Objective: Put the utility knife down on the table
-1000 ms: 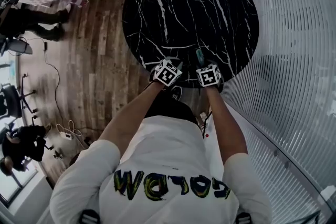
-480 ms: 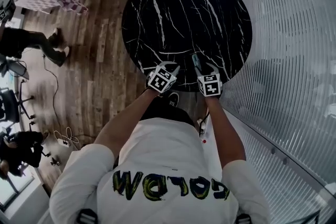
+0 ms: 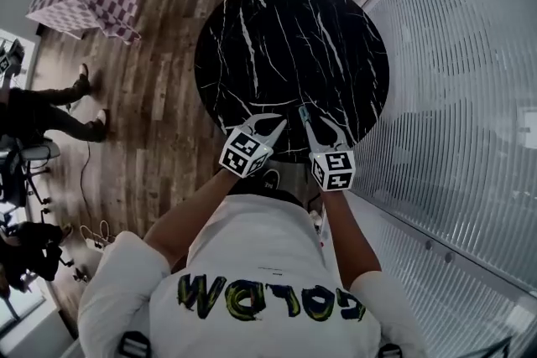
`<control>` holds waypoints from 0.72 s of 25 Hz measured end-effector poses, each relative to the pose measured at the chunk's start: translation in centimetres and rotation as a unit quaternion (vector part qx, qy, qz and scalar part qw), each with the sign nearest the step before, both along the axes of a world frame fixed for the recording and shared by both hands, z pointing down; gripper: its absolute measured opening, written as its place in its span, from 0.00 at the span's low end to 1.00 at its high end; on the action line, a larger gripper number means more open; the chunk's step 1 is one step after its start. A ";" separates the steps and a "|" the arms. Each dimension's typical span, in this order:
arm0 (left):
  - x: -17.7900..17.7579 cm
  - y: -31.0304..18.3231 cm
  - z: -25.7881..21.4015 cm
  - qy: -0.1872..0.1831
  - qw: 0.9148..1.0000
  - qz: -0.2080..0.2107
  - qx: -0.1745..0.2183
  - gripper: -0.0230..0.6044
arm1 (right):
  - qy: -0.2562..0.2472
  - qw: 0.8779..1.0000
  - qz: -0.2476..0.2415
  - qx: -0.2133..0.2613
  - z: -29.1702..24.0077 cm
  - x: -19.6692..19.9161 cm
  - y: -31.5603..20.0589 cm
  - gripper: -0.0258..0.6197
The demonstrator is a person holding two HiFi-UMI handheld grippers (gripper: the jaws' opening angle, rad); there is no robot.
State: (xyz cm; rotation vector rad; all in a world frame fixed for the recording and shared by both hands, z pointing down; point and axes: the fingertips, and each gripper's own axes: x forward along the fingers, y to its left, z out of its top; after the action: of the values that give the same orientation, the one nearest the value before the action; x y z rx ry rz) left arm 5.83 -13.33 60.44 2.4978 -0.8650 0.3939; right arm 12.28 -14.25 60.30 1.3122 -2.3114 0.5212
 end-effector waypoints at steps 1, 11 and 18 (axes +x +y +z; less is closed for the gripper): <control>-0.2 0.2 -1.4 0.011 1.000 -0.004 0.007 0.04 | -0.011 1.000 0.004 0.013 -1.5 -0.2 0.2 0.19; -1.1 2.3 -12.9 0.065 0.993 -0.010 0.097 0.04 | -0.075 0.989 -0.001 0.125 -13.9 -2.4 2.8 0.09; -0.7 4.7 -17.2 0.085 0.987 0.011 0.139 0.04 | -0.102 0.982 -0.016 0.158 -17.4 -3.4 4.9 0.05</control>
State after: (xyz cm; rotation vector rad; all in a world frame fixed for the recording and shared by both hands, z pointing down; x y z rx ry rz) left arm 5.13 -8.62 43.22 2.7480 -0.8753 0.0678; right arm 8.92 -9.33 42.88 1.4147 -2.6655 0.2964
